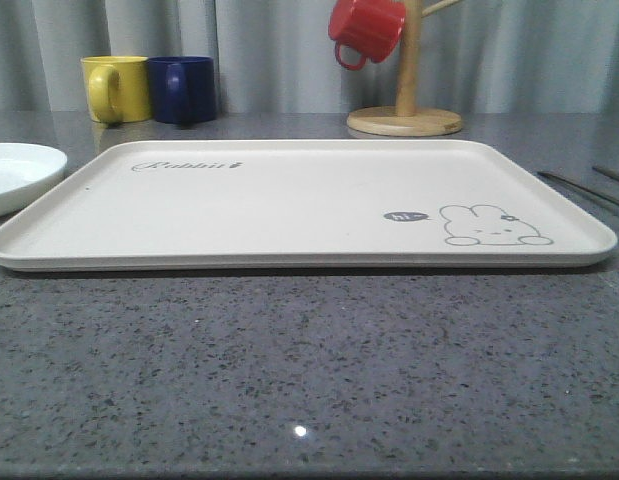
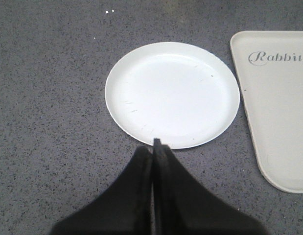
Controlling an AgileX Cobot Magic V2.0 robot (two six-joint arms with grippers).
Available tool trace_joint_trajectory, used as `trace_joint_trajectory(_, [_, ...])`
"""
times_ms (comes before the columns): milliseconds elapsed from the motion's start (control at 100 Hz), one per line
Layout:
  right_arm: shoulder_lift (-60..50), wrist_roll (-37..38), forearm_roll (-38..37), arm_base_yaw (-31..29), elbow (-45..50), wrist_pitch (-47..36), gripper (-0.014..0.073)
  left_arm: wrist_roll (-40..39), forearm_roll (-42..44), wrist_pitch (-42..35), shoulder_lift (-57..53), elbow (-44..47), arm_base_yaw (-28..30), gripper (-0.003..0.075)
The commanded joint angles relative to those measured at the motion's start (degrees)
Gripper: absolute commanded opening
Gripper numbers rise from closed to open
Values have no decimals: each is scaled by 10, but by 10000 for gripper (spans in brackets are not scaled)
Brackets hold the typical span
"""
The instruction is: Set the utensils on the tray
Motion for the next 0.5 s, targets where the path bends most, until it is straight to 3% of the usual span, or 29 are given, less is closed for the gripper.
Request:
trace_joint_trajectory(0, [-10, -4, 0, -3, 2, -48, -69, 1, 0, -31, 12, -20, 1, -18])
trace_joint_trajectory(90, [-10, -4, 0, -3, 2, -48, -69, 1, 0, -25, 16, -20, 1, -12])
trace_joint_trajectory(160, [-10, -4, 0, -3, 2, -48, -69, 1, 0, -23, 17, -20, 1, 34])
trace_joint_trajectory(380, [-10, -4, 0, -3, 2, -48, -69, 0, 0, -17, 17, -20, 1, 375])
trace_joint_trajectory(490, [-10, -4, 0, -3, 2, -48, -69, -1, 0, -17, 17, -20, 1, 428])
